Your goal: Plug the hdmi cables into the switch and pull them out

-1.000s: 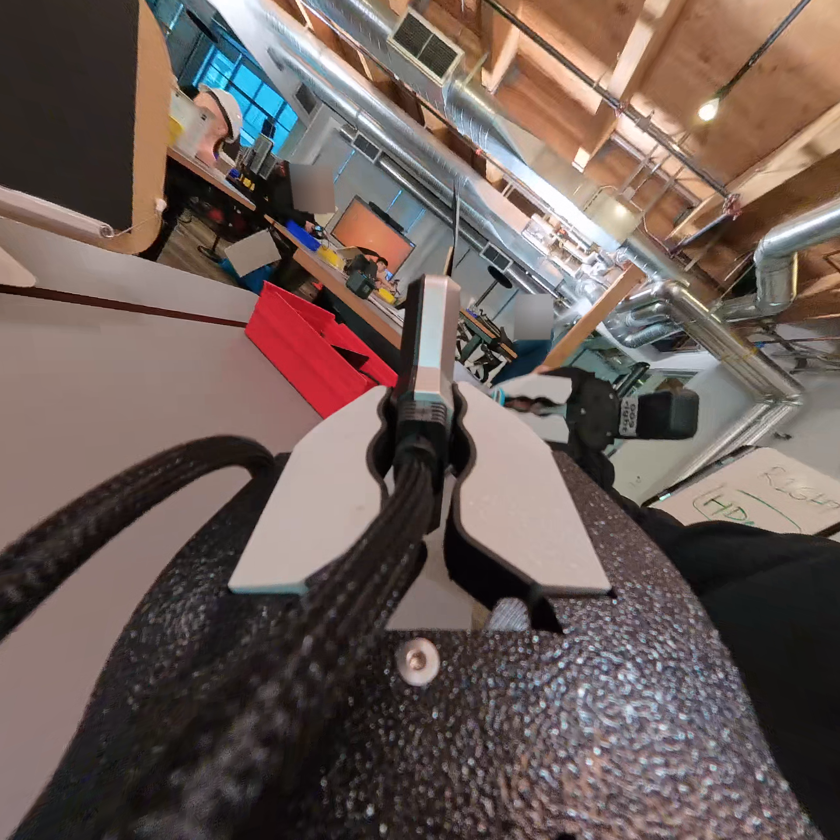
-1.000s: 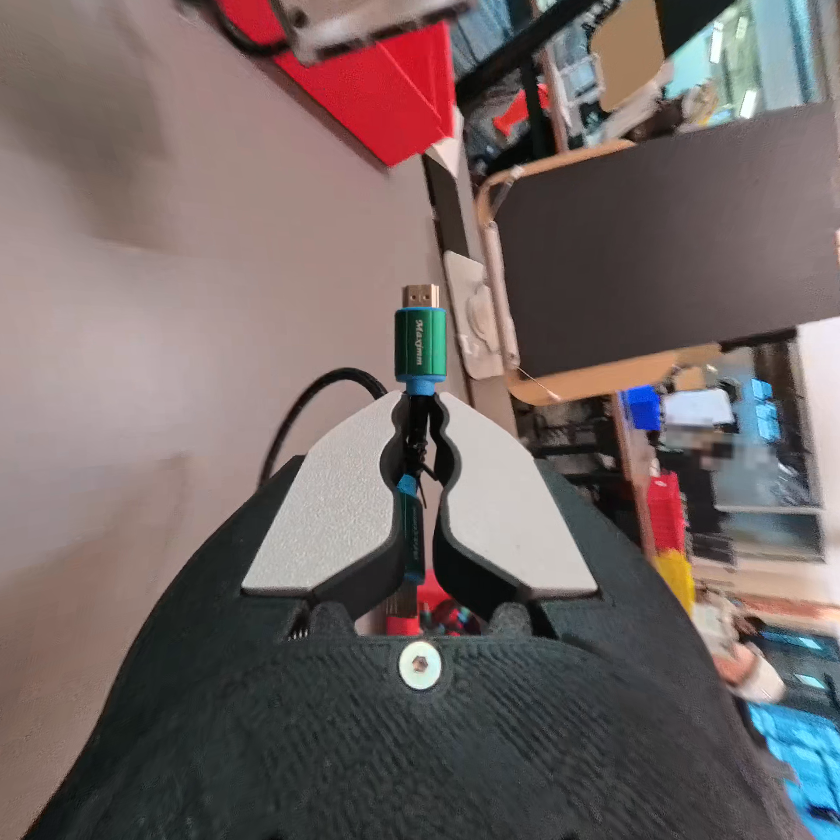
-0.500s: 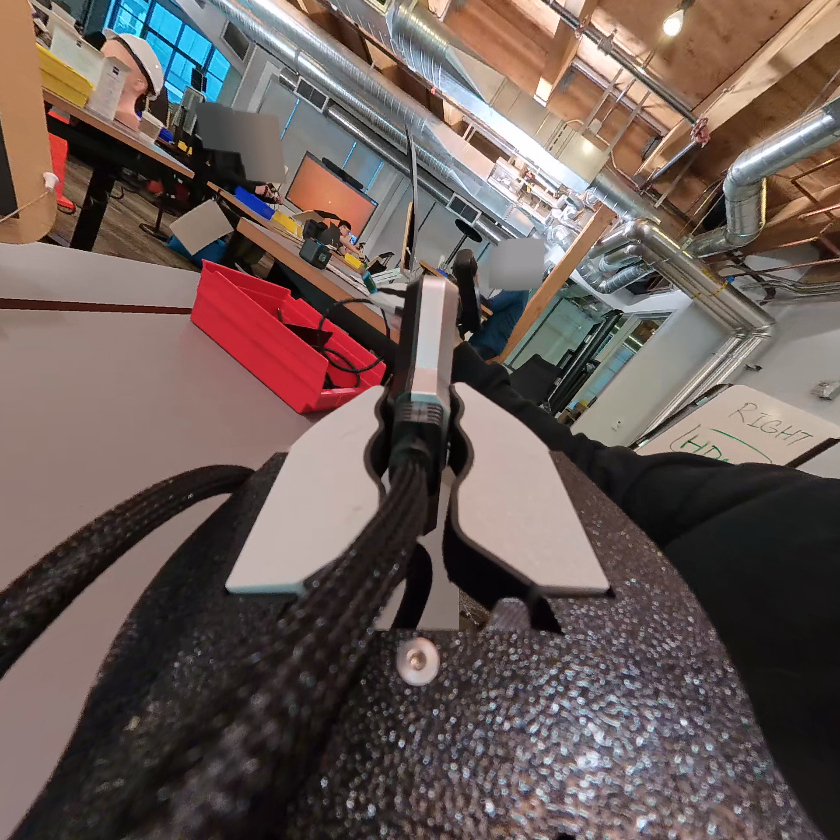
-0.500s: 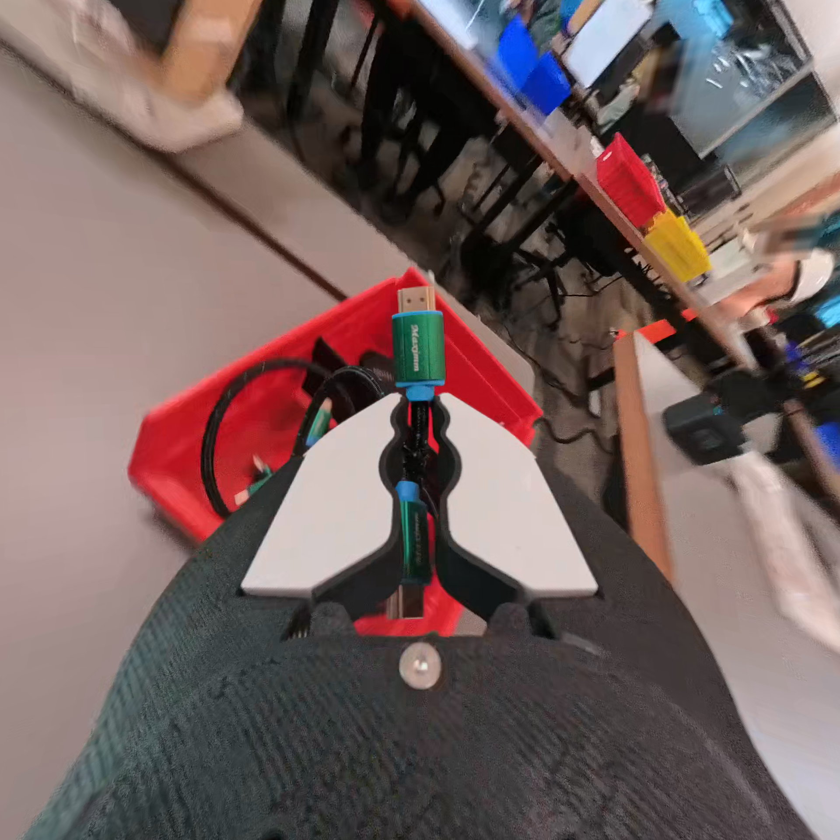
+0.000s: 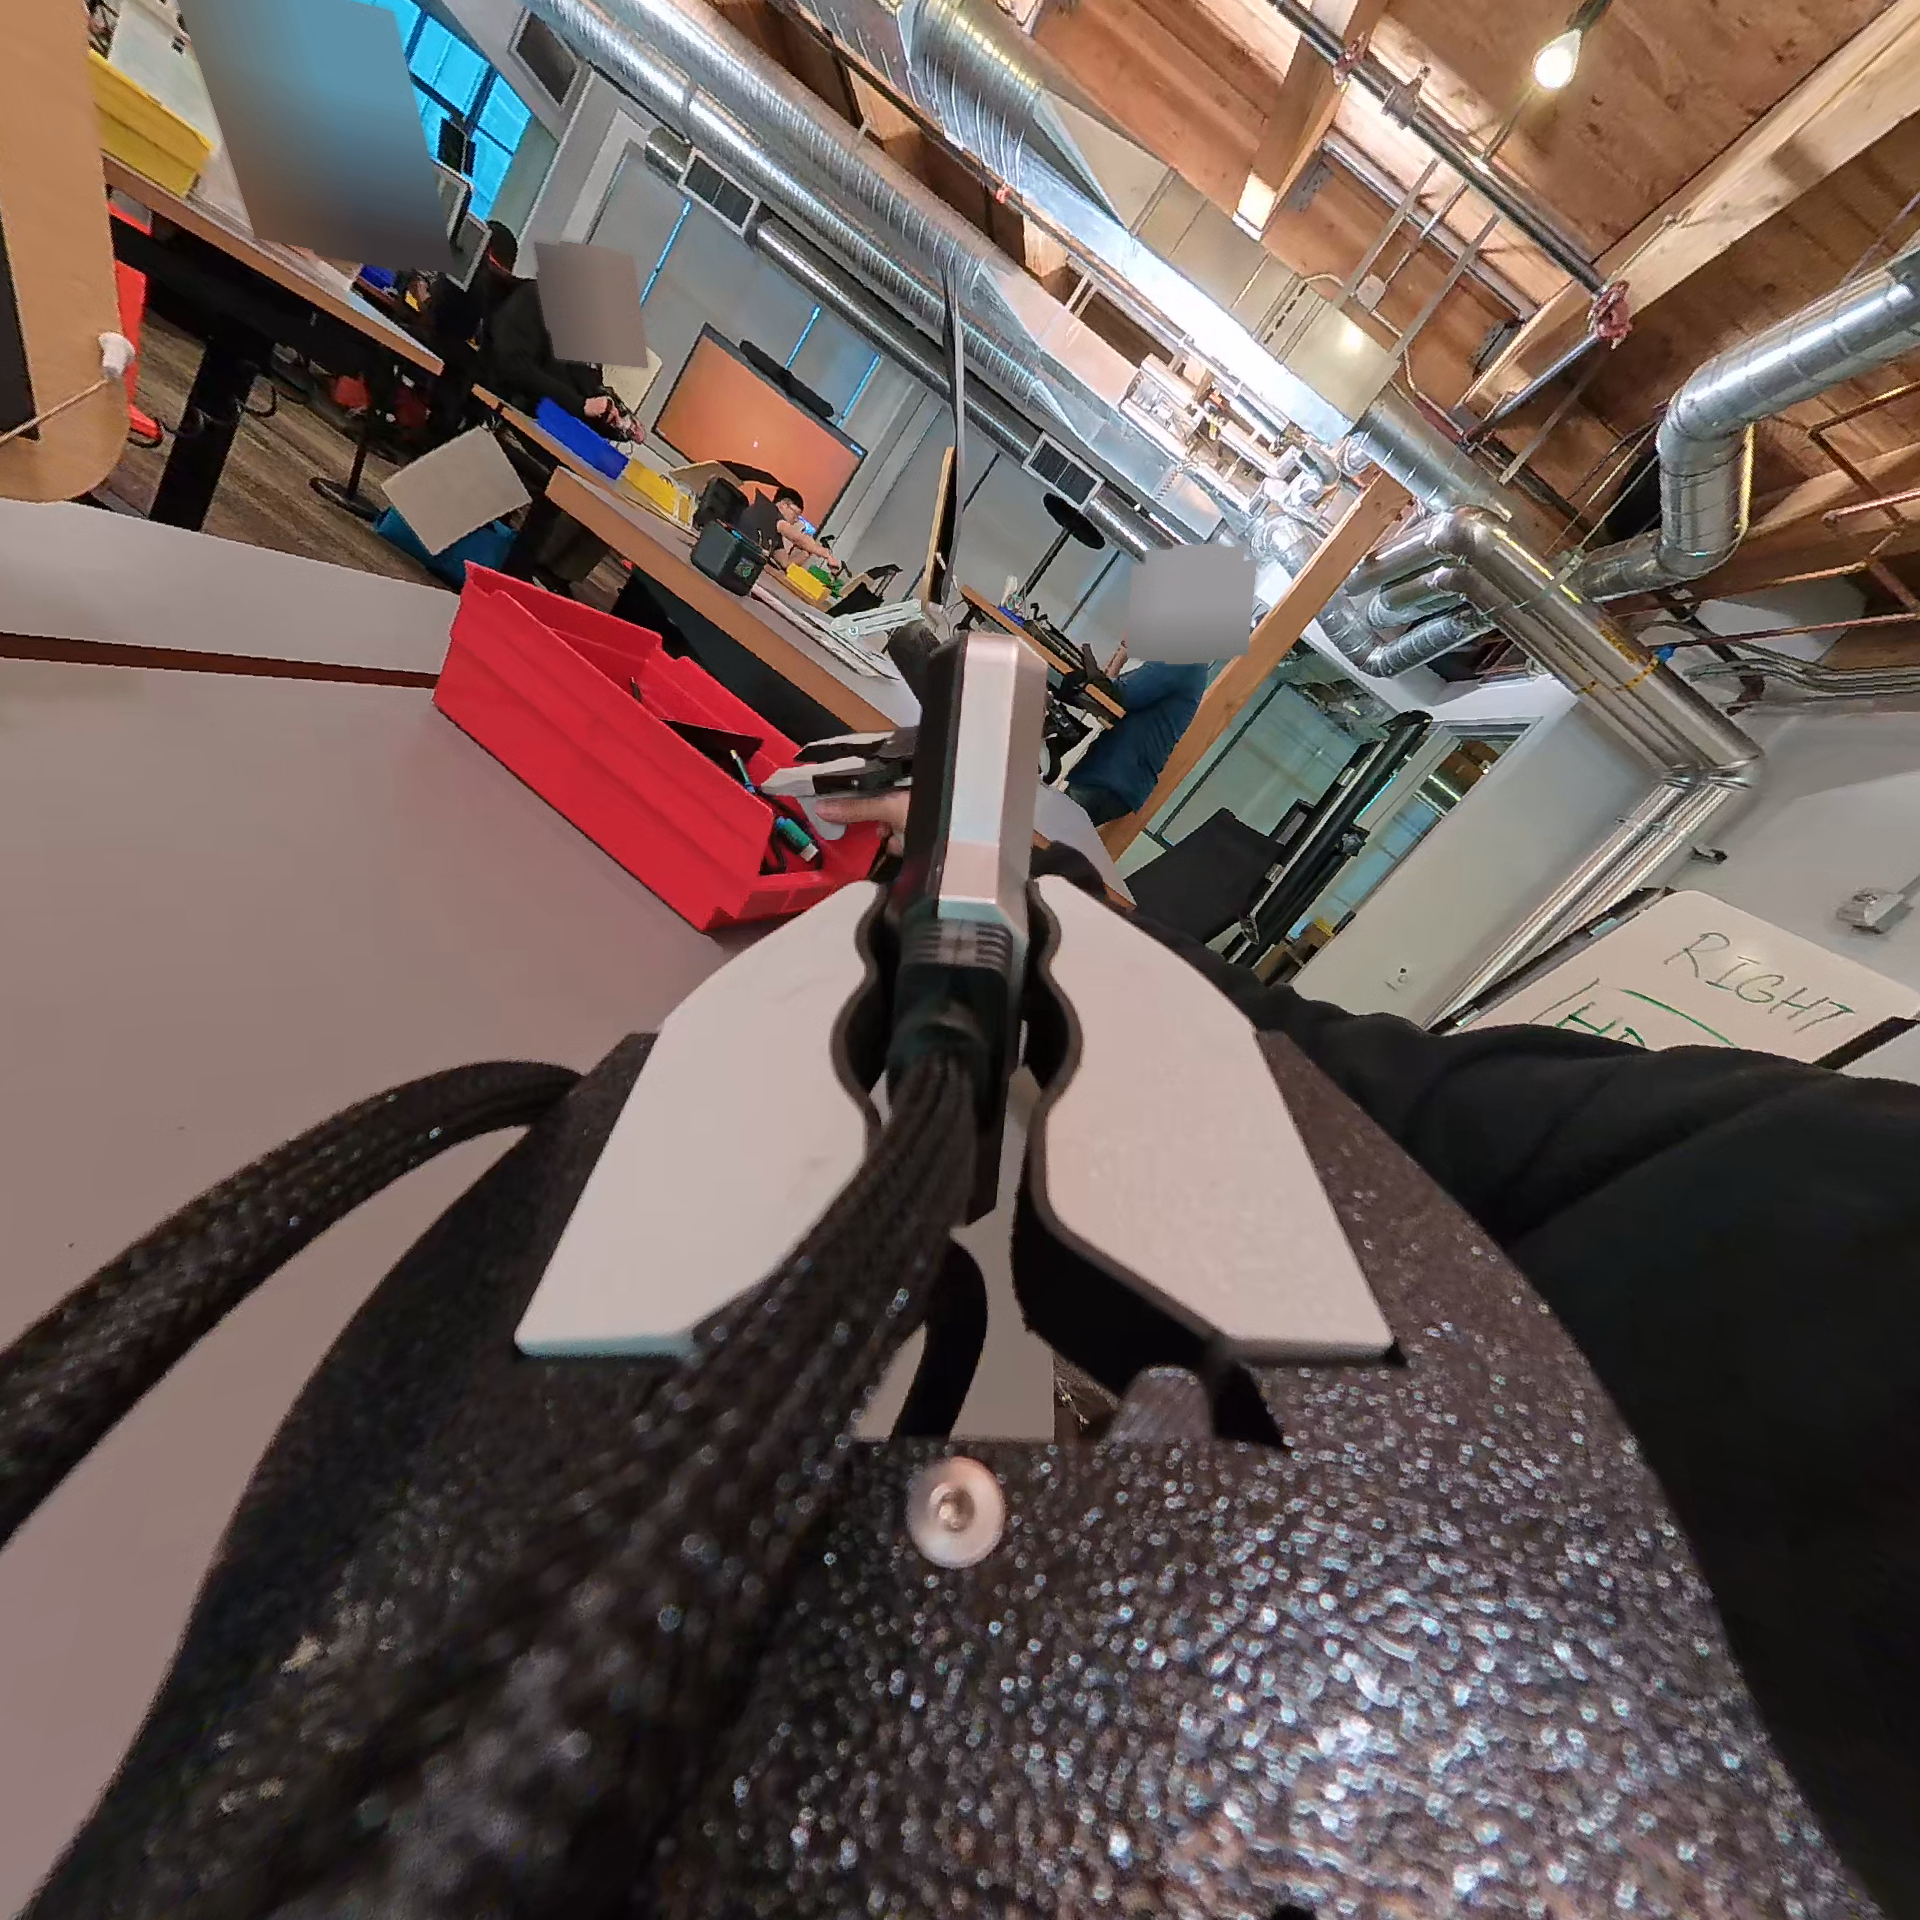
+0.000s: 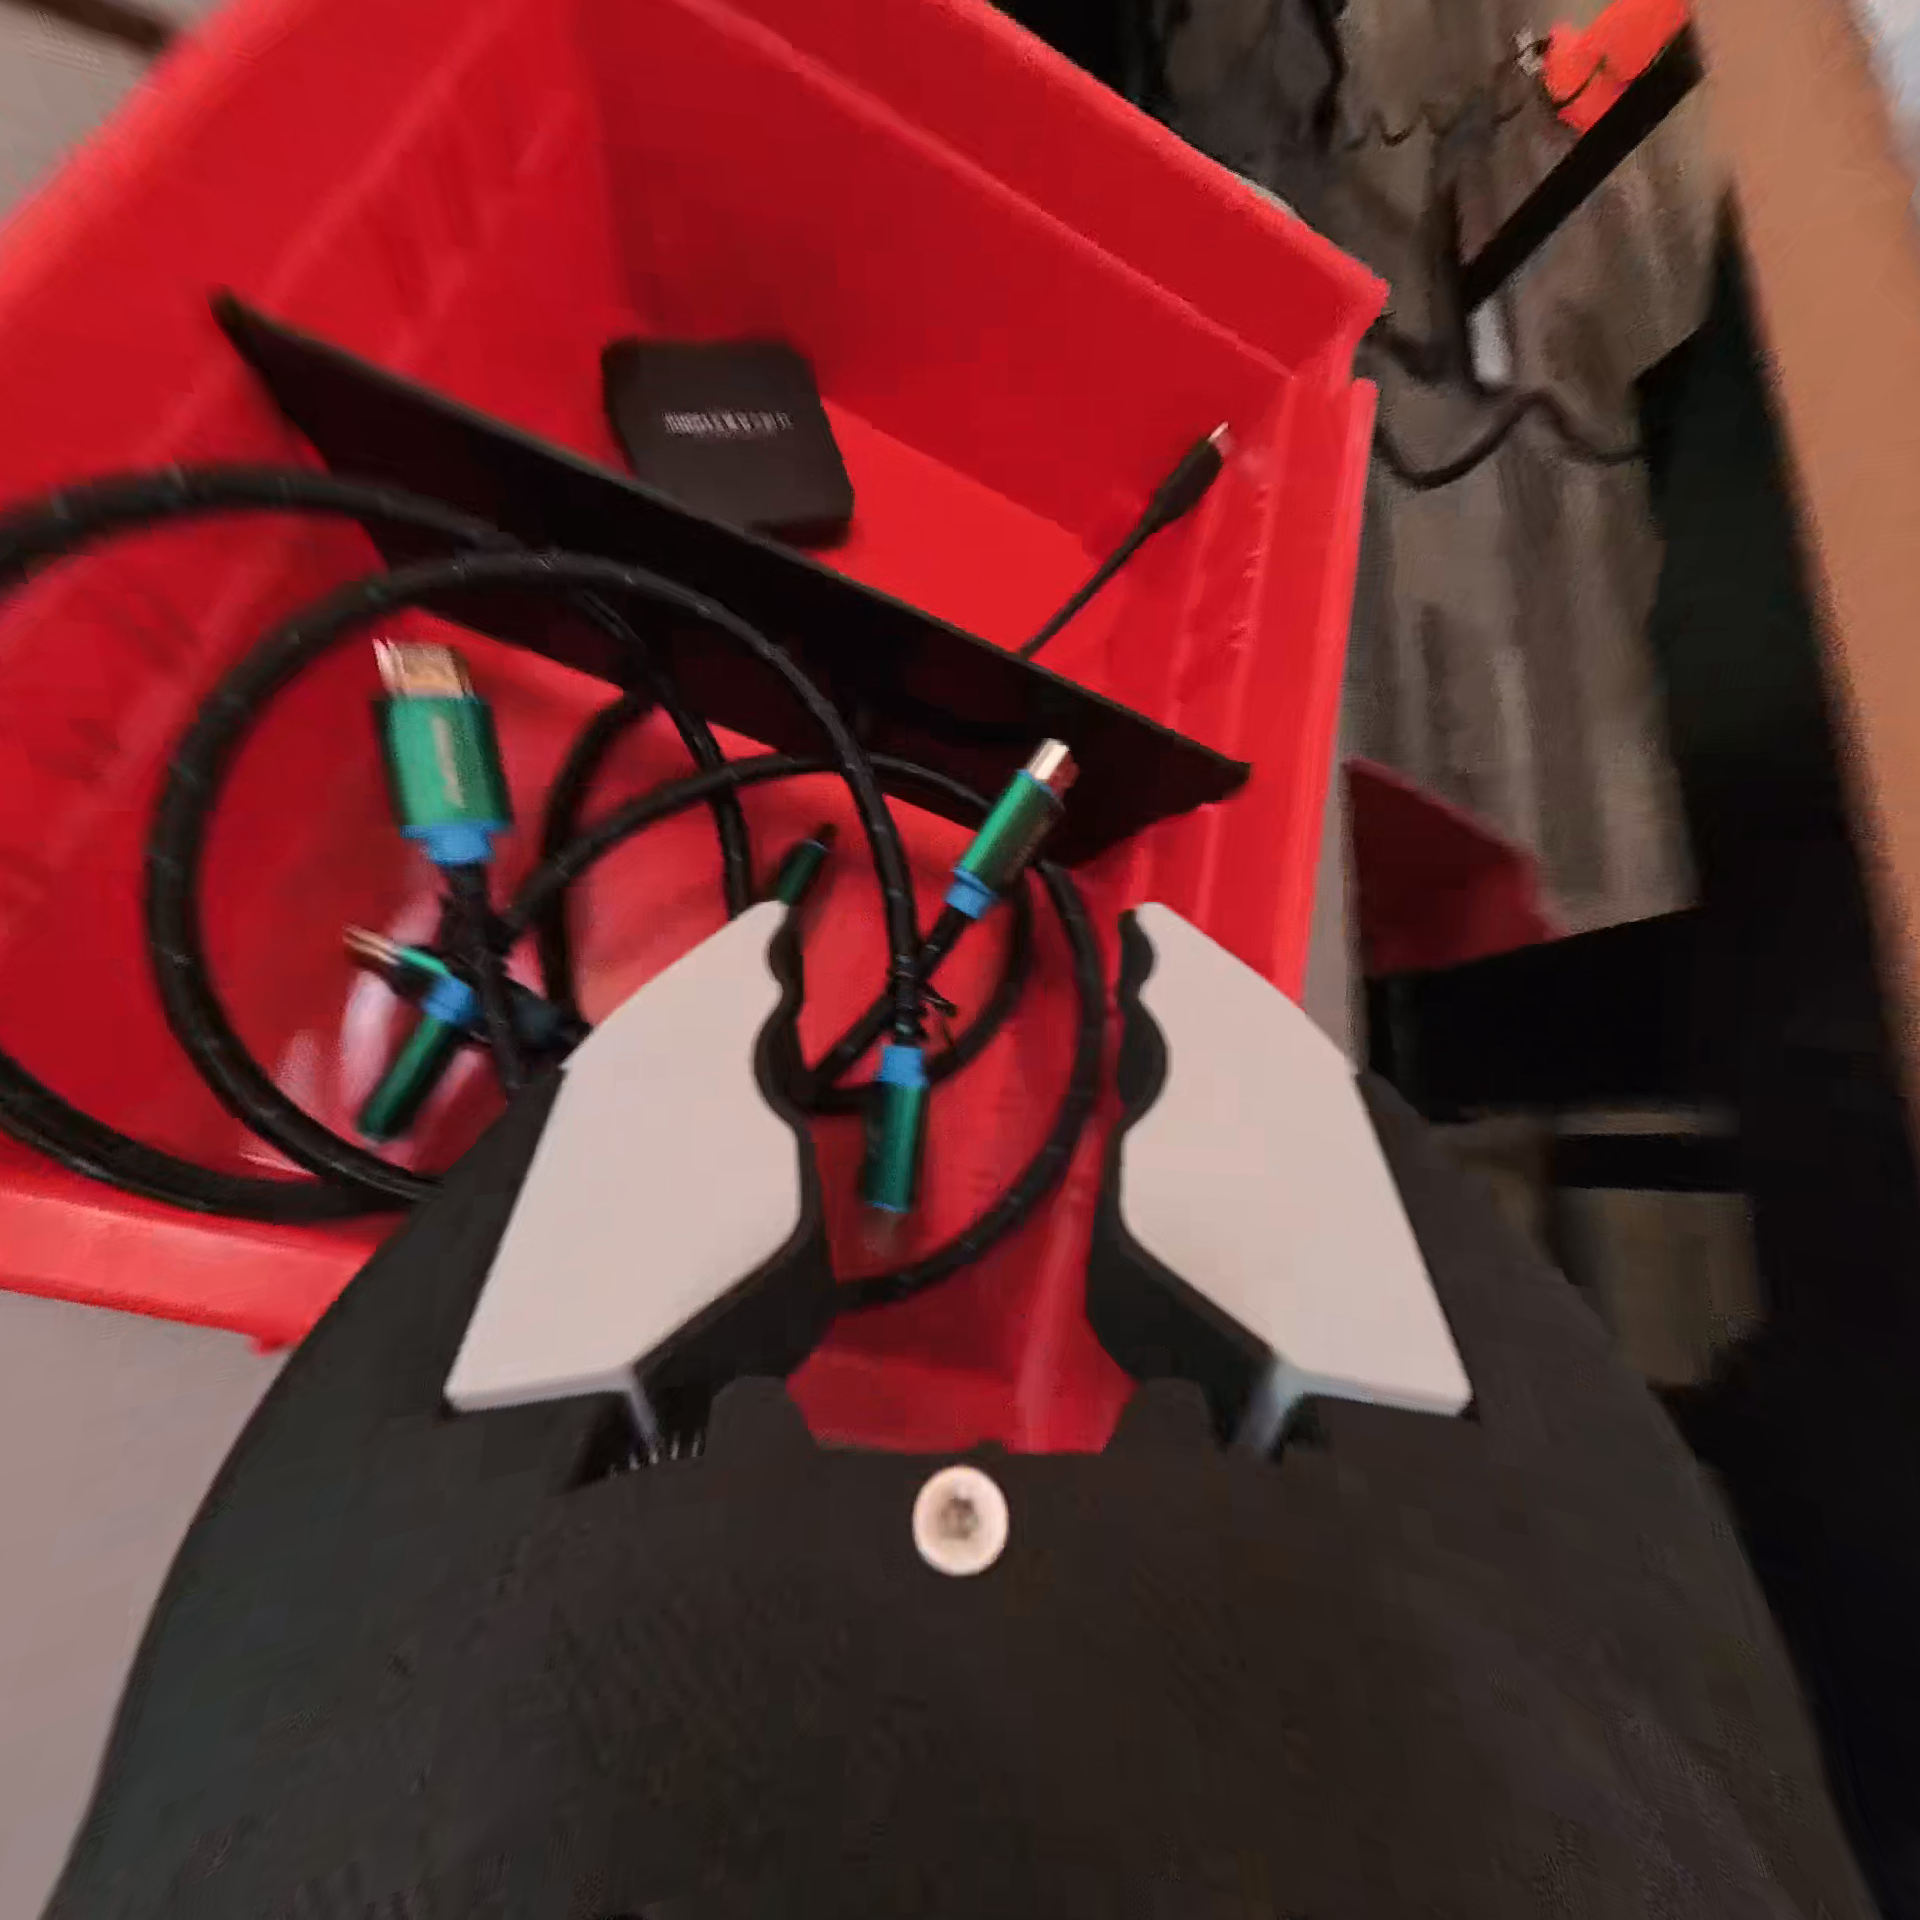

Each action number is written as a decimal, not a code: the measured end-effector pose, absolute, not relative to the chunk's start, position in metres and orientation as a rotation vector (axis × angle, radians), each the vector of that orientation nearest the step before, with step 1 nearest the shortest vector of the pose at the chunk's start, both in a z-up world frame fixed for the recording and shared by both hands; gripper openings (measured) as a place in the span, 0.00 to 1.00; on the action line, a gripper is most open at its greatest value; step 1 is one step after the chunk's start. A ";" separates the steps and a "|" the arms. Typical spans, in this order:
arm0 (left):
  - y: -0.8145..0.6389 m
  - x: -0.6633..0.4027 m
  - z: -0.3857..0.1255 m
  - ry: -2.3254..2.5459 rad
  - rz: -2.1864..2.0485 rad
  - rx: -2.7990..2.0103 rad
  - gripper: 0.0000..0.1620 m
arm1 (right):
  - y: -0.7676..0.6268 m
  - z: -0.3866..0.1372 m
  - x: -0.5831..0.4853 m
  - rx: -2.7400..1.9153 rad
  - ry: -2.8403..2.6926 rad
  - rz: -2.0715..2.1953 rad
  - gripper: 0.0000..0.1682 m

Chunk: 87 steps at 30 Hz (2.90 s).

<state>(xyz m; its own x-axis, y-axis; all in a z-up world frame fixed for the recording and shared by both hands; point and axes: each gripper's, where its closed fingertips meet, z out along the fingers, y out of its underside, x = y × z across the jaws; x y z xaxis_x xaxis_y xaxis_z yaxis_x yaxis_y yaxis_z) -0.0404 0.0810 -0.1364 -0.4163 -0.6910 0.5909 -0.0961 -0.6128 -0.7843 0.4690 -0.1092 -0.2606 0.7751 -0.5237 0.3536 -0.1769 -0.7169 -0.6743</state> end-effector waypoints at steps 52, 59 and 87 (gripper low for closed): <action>0.023 0.010 -0.147 1.290 -1.810 -1.362 0.71 | -0.029 -0.017 0.111 -1.362 -0.264 0.552 0.12; 0.028 0.018 -0.174 1.376 -1.654 -1.409 0.69 | -0.023 -0.021 0.106 -1.309 -0.286 0.527 0.12; 0.029 0.019 -0.190 1.387 -1.866 -1.388 0.56 | 0.003 -0.068 0.464 -1.549 0.064 -0.077 0.12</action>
